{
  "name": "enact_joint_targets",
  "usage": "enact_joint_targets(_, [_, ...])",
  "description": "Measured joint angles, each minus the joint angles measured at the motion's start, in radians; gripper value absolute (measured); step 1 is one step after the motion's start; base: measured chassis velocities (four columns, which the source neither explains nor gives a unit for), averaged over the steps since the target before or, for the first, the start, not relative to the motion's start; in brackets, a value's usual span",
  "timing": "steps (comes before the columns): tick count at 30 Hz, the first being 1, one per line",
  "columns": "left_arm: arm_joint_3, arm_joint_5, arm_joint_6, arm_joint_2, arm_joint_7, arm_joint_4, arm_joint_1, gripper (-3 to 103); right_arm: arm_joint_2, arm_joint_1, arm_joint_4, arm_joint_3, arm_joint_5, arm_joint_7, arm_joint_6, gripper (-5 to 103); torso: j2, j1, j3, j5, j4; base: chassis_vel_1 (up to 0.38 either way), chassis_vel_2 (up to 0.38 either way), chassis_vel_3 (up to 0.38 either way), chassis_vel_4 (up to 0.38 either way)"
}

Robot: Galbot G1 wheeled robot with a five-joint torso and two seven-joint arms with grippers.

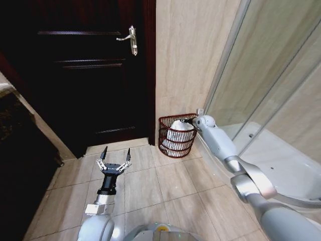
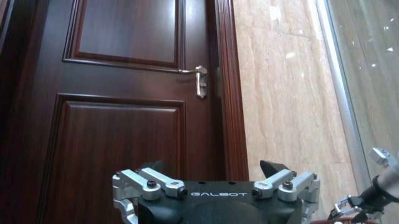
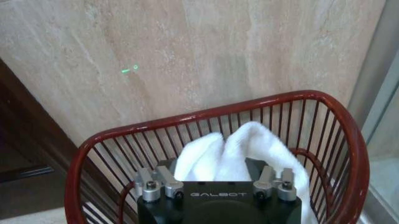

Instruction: Discard the used towel into the hamper.

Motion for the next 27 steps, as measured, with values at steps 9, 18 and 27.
enact_joint_targets(9, [0.001,-0.002,0.000,0.009,0.000,0.005,0.001,100,-0.049,-0.045,0.120,-0.022,0.029,0.040,0.096,100,0.000,0.000,0.000,-0.0002,0.0001,0.000,0.000,0.000,0.000])
enact_joint_targets(18, [-0.001,-0.019,0.013,0.023,-0.001,0.034,-0.012,100,-0.128,-0.197,0.386,0.002,0.008,0.149,0.251,100,0.000,0.000,0.000,0.0001,0.0001,0.000,0.000,0.000,0.000])
enact_joint_targets(27, [-0.013,-0.027,0.032,0.026,0.001,0.051,-0.013,100,-0.229,-0.457,0.762,0.143,-0.041,0.277,0.285,100,0.000,0.000,0.000,0.0000,0.0001,0.000,0.000,0.000,0.000])
